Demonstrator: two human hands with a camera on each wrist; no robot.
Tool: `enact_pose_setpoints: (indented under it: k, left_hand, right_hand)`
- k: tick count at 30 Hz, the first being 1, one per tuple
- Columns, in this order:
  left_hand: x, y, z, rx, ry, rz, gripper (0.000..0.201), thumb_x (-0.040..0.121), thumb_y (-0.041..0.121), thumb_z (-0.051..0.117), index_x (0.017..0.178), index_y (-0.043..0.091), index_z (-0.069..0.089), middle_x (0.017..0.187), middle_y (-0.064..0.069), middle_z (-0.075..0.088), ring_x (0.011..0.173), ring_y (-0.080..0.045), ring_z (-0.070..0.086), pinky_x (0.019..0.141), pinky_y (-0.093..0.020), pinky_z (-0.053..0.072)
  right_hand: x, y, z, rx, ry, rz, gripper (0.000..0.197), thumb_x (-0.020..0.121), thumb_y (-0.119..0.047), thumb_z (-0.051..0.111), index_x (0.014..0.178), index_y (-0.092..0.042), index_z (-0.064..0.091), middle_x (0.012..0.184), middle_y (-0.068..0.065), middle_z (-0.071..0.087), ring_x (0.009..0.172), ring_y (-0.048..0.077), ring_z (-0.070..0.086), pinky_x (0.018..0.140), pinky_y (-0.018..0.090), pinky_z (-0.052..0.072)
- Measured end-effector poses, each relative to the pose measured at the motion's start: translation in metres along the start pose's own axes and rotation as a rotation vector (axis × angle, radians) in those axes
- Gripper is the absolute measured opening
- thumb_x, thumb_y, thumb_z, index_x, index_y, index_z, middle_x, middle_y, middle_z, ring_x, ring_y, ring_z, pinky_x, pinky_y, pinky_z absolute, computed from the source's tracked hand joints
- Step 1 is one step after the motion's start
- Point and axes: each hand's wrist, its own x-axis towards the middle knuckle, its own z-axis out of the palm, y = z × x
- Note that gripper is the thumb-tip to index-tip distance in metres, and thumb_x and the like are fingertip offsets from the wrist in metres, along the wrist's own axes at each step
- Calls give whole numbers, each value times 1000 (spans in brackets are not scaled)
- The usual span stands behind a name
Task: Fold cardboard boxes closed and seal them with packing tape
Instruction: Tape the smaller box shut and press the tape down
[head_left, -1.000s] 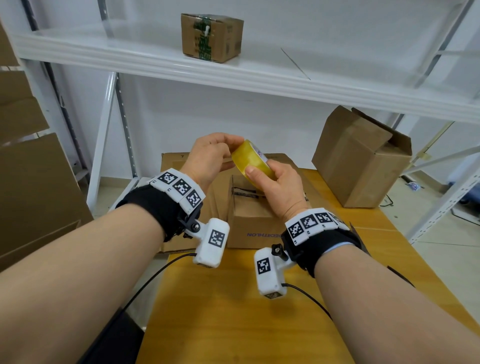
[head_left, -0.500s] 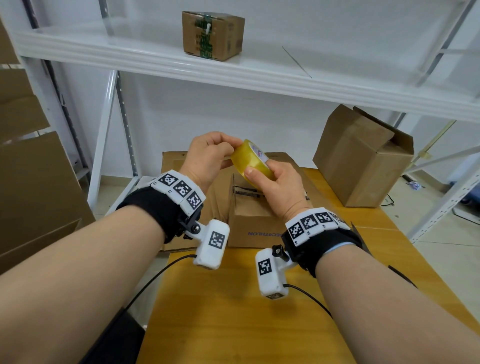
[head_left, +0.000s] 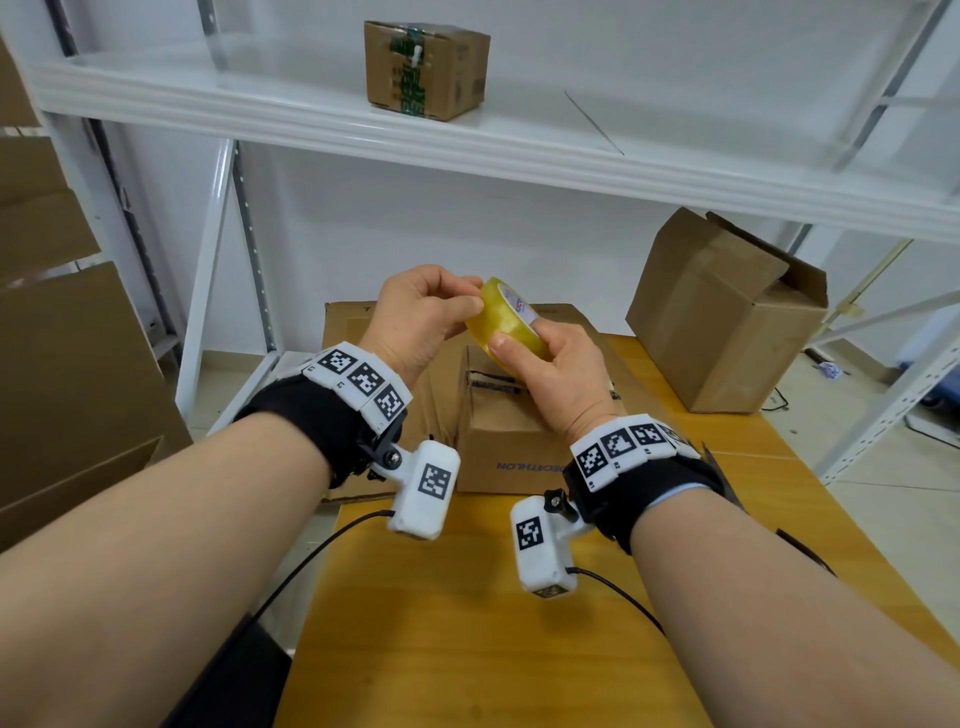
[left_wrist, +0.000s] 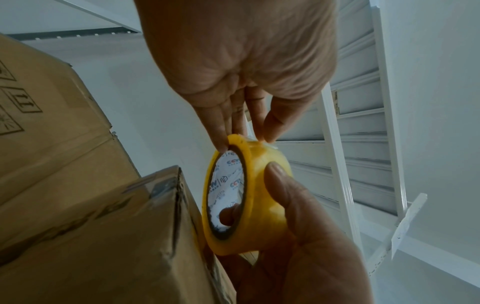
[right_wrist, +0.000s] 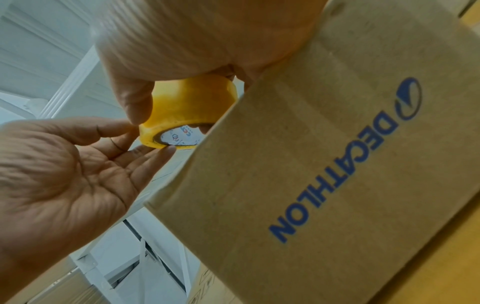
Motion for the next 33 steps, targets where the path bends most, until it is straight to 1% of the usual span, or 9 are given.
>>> enact_pose_setpoints:
  k: [8,13,15,19,22,25,27,30,33]
  left_hand:
    - [7,-5,0,88,4,22,6,90,-1,64,87,4,64,113,-9,69,105,-23,68,85,-37,59]
    - [14,-8,-1,371,-2,92,6,95,15,59,91,16,64,115,0,66,106,-18,64,96,-42,53]
    - [14,-10,1,487,8,143,10,98,19,56,89,24,60,117,-1,62,107,-15,59,98,-38,49]
    - [11,-12,5,638,28,240,8,101,21,48,97,23,54,118,-2,56,104,-13,54,91,-30,45]
    - [11,-14,7,653,64,254,7,102,21,44,101,21,51,116,-2,56,103,-15,54,90,-34,48]
    - [14,-13,5,629,159,237,7,103,20,42,102,17,49,102,2,58,97,-16,56,85,-35,49]
    - [14,-11,2,592,206,189,8,104,20,40,103,16,48,91,9,53,88,-14,54,81,-35,50]
    - [13,-8,-3,552,251,128,12,105,21,39,107,13,49,93,6,53,82,-11,54,83,-39,54]
    - [14,-8,-5,328,298,6,14,105,18,39,109,10,50,111,-7,56,80,-12,59,81,-40,59]
  right_hand:
    - [2,2,2,3,2,-10,67,70,-76,48,103,-24,73,108,8,60,92,15,58,69,18,39]
    - [5,4,3,-4,6,-18,62,71,-77,48,90,-22,70,98,12,62,84,18,57,65,22,36]
    - [5,6,4,-8,9,-20,59,72,-77,49,87,-23,68,96,13,63,82,19,57,66,24,37]
    - [2,6,2,-12,12,-30,66,73,-81,49,97,-23,68,97,12,62,82,17,55,71,24,38]
    - [-4,-2,-3,-41,-18,-25,65,71,-79,62,108,-25,58,111,4,54,102,13,49,71,17,36]
    - [-6,-2,-4,-25,42,-43,81,66,-62,83,131,-30,45,134,0,42,126,17,39,97,28,40]
    - [-6,-1,-3,20,63,-26,97,63,-56,88,141,-33,35,144,0,34,133,18,36,107,33,38]
    - [-2,1,0,57,51,-14,105,62,-46,92,145,-39,28,146,2,32,132,18,42,108,35,41]
    - [3,4,1,143,62,65,96,71,-37,89,145,-38,28,135,0,47,119,13,55,100,34,50]
